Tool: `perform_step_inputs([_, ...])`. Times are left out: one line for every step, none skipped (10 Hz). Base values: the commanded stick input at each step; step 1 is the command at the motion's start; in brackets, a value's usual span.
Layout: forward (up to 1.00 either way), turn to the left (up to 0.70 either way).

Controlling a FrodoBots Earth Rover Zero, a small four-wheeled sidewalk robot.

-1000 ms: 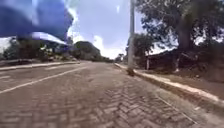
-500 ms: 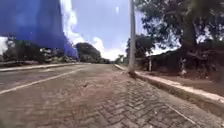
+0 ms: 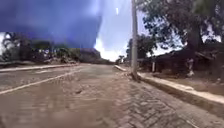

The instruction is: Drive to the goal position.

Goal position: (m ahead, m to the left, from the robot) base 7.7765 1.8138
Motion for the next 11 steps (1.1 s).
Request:
perform_step_inputs([1.0,0.0])
perform_step_inputs([1.0,0.0])
perform_step_inputs([1.0,0.0])
perform_step_inputs([1.0,0.0])
perform_step_inputs([1.0,0.0])
perform_step_inputs([1.0,0.0])
perform_step_inputs([1.0,0.0])
perform_step_inputs([1.0,0.0])
perform_step_inputs([1.0,0.0])
perform_step_inputs([1.0,0.0])
perform_step_inputs([1.0,0.0])
